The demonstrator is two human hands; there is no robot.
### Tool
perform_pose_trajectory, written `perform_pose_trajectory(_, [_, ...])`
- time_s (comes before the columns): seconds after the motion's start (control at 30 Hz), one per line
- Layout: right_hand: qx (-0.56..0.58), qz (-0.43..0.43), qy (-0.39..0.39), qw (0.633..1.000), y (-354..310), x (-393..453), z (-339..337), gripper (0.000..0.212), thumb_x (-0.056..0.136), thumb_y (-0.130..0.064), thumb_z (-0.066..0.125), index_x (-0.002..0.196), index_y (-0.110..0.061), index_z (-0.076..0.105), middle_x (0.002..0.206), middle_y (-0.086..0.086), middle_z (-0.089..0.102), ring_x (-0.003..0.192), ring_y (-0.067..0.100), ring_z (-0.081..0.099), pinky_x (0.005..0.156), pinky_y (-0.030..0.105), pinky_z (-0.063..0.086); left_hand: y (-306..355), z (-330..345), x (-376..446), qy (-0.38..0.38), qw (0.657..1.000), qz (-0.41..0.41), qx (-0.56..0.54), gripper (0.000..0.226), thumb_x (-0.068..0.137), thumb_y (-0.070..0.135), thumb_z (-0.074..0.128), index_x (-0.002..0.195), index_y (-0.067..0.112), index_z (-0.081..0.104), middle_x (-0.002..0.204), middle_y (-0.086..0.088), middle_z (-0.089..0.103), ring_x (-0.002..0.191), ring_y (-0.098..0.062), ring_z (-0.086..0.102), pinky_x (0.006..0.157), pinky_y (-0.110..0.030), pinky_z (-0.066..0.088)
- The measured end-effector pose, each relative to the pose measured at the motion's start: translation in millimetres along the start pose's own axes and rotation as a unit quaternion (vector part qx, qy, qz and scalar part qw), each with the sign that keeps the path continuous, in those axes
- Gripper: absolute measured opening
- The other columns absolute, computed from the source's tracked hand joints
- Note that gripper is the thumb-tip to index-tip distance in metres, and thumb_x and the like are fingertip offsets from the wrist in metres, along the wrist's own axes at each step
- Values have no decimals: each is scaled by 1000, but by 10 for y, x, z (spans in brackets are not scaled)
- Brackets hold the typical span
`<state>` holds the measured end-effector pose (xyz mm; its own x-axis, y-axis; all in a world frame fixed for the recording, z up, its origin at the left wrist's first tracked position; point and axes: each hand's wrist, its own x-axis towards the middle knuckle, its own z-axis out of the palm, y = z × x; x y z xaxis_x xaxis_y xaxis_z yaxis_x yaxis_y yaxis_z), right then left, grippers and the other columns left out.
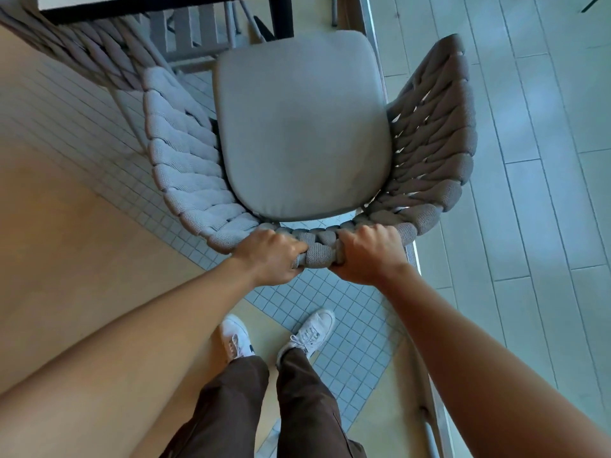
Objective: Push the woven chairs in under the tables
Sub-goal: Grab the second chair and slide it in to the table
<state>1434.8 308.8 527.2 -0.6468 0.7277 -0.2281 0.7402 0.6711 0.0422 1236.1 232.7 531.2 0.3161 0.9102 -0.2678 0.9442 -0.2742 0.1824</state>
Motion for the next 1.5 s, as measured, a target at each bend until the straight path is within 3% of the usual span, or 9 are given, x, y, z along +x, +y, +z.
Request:
perform_pose_trajectory(0.2, [-4,-4,1,1000,-158,-110,43,49,62,-71,66,72,-23,69,62,0,67,53,28,66,52,29,31,-62,35,-152,-14,1000,24,8,42,83,45,67,116,20,69,96,0,75,79,-31,71,66,-37,53])
perform_pose_trajectory(0.37, [22,-17,-1,1000,-308,-68,-19,46,71,-67,63,85,-24,73,73,0,70,66,27,70,56,30,35,-214,12,-239,-12,999,30,-7,39,81,42,70,112,19,71,93,-1,75,75,-31,70,63,-37,55])
perform_pose_trajectory(0.57, [12,-35,-5,999,-395,39,-79,47,69,-69,65,75,-23,70,69,0,69,62,26,68,55,29,31,-370,-3,-282,-5,1000,21,-6,31,79,41,73,100,18,73,82,1,74,69,-29,69,59,-33,51])
perform_pose_trajectory(0.77, [11,-54,-6,998,-303,5,-31,46,68,-68,59,77,-25,70,69,-2,69,59,25,67,54,28,30,-252,65,-266,-36,999,-15,-3,45,88,49,59,127,28,62,112,5,72,96,-26,68,78,-36,52])
perform_pose_trajectory(0.93, [6,-71,-8,997,-129,12,-14,42,66,-62,48,71,-26,68,63,-5,66,54,25,63,52,26,34,-102,93,-197,-28,999,-23,6,40,88,46,59,123,27,63,110,4,71,94,-27,68,74,-36,50])
perform_pose_trajectory(1.07, [19,-74,-2,997,-33,10,-4,44,66,-64,51,79,-26,69,71,-5,68,61,27,66,56,28,35,-72,113,-134,-19,1000,-23,3,42,87,47,61,123,25,62,109,3,71,93,-30,69,74,-39,52])
perform_pose_trajectory(1.2, [44,-88,-11,995,-5,-36,-13,47,70,-67,56,89,-26,68,83,-7,70,71,23,67,59,29,44,-94,121,-151,14,1000,-13,-23,43,84,57,61,113,27,65,97,4,73,82,-29,70,66,-36,51])
perform_pose_trajectory(1.33, [52,-120,-10,991,166,-68,-39,57,73,-75,54,104,-29,68,92,-8,71,82,22,68,67,32,51,-144,155,-188,45,999,-4,-7,54,83,71,49,116,30,63,97,4,75,78,-25,71,63,-34,50])
perform_pose_trajectory(1.5, [17,-103,-3,995,370,-37,-3,65,64,-87,53,82,-27,69,74,-10,69,64,21,67,59,29,50,-133,210,-173,25,999,-32,19,79,78,90,27,107,28,67,91,6,73,78,-22,71,68,-34,53])
